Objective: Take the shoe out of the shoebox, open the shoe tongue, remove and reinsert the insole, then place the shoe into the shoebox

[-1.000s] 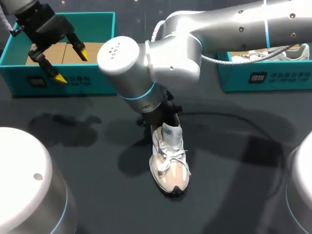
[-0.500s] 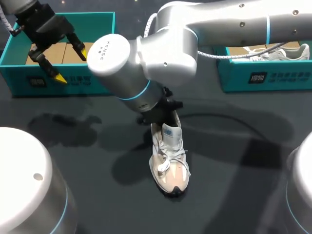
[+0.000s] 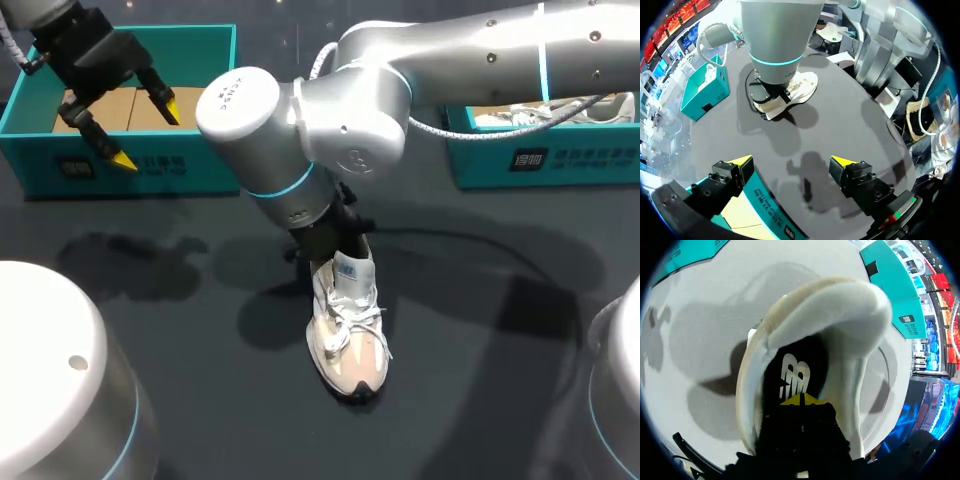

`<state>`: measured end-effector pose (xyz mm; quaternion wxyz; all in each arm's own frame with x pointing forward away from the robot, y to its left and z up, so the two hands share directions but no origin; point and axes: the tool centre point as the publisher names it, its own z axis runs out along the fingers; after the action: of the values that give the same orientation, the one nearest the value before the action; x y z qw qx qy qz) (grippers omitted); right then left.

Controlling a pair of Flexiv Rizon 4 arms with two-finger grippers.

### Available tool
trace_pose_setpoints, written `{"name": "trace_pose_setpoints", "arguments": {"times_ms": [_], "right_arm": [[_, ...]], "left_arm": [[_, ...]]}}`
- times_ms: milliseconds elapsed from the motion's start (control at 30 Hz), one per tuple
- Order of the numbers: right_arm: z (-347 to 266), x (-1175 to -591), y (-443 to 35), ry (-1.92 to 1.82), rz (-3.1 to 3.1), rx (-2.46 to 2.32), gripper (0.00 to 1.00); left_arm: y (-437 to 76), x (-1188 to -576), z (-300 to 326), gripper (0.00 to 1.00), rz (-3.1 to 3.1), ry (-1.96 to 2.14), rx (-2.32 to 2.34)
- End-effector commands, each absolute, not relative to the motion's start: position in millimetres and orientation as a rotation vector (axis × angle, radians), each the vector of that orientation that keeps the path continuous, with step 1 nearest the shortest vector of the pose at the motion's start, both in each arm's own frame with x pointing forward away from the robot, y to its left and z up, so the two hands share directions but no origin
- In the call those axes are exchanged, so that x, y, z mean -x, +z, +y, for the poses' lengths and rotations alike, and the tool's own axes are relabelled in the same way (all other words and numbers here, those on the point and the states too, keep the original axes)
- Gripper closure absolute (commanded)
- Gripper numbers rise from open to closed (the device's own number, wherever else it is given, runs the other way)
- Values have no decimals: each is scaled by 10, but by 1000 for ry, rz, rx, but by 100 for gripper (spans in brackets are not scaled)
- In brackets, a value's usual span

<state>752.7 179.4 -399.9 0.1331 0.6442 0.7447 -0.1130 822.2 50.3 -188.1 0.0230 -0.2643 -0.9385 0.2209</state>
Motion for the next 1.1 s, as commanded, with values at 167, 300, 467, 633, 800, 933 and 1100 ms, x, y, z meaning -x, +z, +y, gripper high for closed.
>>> {"name": "trace_pose_setpoints", "arguments": {"times_ms": [167, 300, 467, 633, 800, 933, 1100], "right_arm": [[1805, -7552, -3877, -183, 2273, -1898, 100], [1862, -7604, -3734, -132, 2342, -1895, 100], [1895, -7657, -3677, -130, 2391, -1942, 100], [1883, -7625, -3568, -100, 2435, -1960, 100], [1894, -7550, -3517, -106, 2455, -1994, 100], [1937, -7491, -3472, -113, 2462, -2008, 100], [1979, -7432, -3438, -160, 2454, -2027, 100]], "left_arm": [[-1880, -8228, 502, 0, -2904, 680, 820], [-1880, -8228, 502, 0, -2904, 680, 820], [-1880, -8228, 502, 0, -2904, 680, 820], [-1880, -8228, 502, 0, -2904, 680, 820], [-1880, -8228, 502, 0, -2904, 680, 820], [-1880, -8228, 502, 0, -2904, 680, 820], [-1880, -8228, 502, 0, -2904, 680, 820]]}}
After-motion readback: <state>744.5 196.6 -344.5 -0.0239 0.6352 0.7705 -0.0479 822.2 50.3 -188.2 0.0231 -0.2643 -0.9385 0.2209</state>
